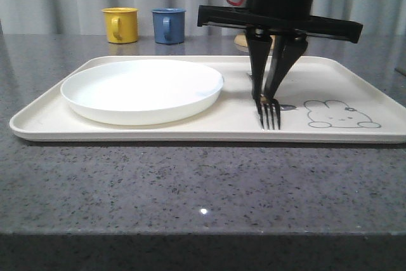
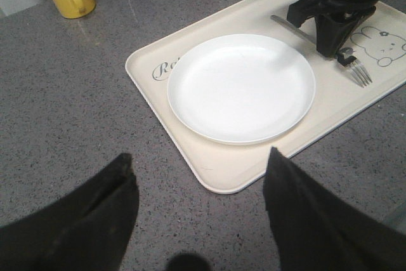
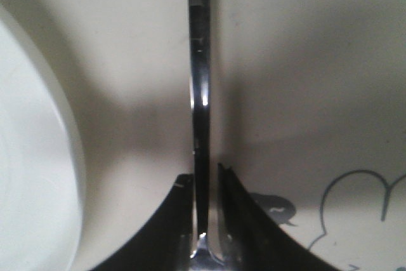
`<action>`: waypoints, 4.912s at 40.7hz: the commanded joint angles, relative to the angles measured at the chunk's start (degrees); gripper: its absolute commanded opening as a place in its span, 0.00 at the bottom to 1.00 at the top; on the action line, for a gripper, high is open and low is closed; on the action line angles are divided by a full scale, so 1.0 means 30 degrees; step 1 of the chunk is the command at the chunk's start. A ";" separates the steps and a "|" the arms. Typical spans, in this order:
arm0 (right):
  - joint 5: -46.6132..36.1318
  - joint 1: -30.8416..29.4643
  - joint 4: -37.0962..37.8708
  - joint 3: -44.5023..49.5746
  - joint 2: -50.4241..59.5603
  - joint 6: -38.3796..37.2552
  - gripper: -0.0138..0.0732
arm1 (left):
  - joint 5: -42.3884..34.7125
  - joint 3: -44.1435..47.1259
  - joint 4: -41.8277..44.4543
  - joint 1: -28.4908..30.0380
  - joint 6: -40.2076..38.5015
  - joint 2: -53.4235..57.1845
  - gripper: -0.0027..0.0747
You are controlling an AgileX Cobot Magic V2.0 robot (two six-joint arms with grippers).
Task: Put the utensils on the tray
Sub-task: 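Lower the fork onto the tray beside the plate with the right gripper, then open the right gripper and lift away from the fork, then grasp the steel chopsticks with the right gripper, then lay the chopsticks on the tray beside the fork and release, then move the right gripper to the steel spoon and grasp it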
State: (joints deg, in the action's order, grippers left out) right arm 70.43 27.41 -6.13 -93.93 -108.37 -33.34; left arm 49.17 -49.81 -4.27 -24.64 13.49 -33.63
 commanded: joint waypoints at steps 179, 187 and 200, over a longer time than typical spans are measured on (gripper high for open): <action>0.2188 -0.5696 0.2994 0.2622 0.7657 0.7019 0.51 | -0.1391 -0.0471 -0.0128 0.0027 -0.0214 -0.0040 0.58; 0.2188 -0.9405 0.2518 0.4114 0.7790 0.9358 0.51 | -0.1391 -0.0471 -0.0128 0.0027 -0.0214 -0.0040 0.58; 0.1974 -1.3325 0.2167 0.4723 0.7244 1.1805 0.51 | -0.1391 -0.0471 -0.0128 0.0027 -0.0214 -0.0040 0.58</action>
State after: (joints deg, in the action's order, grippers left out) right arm 70.80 -10.80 1.15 -78.59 -87.71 0.83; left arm 49.17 -49.81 -4.27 -24.64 13.49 -33.63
